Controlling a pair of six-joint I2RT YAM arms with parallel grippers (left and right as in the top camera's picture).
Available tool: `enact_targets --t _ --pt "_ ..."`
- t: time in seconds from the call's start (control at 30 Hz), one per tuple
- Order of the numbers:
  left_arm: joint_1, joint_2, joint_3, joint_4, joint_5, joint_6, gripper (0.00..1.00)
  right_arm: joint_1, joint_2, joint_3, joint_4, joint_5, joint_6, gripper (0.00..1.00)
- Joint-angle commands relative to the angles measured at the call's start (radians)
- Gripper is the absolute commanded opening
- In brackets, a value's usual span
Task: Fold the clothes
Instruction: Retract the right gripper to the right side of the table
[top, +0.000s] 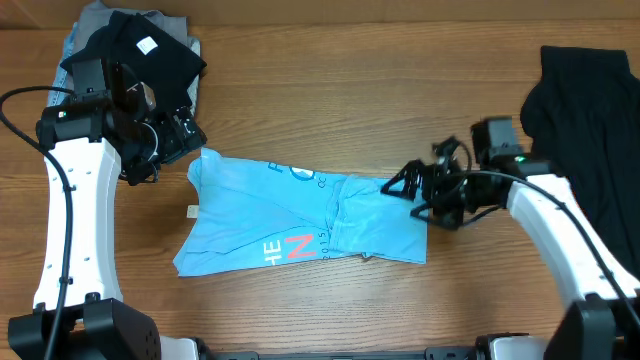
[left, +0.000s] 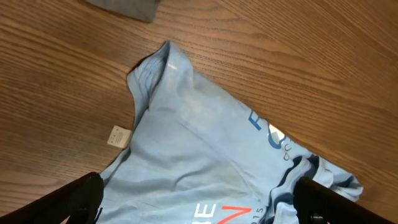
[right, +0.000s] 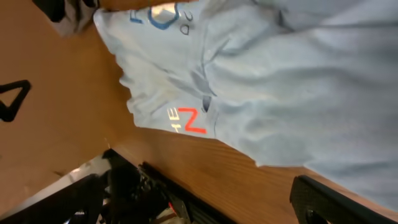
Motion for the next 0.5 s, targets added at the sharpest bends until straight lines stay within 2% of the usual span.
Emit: enact_targets --t 0.0,0.13,0.47 --pt "-0.009 0.027 0.004 0.004 -0.008 0.045 1.0 -0.001 -0.026 0.088 -0.035 0.127 -0.002 1.0" --pt "0.0 0.099 0.004 0.003 -0.024 0.045 1.0 -0.017 -0.026 0.124 -0.054 0.258 -0.002 1.0" --pt "0.01 0.26 0.004 0.005 -0.081 0.082 1.0 -0.081 -0.024 0.124 -0.087 0.402 -0.002 1.0"
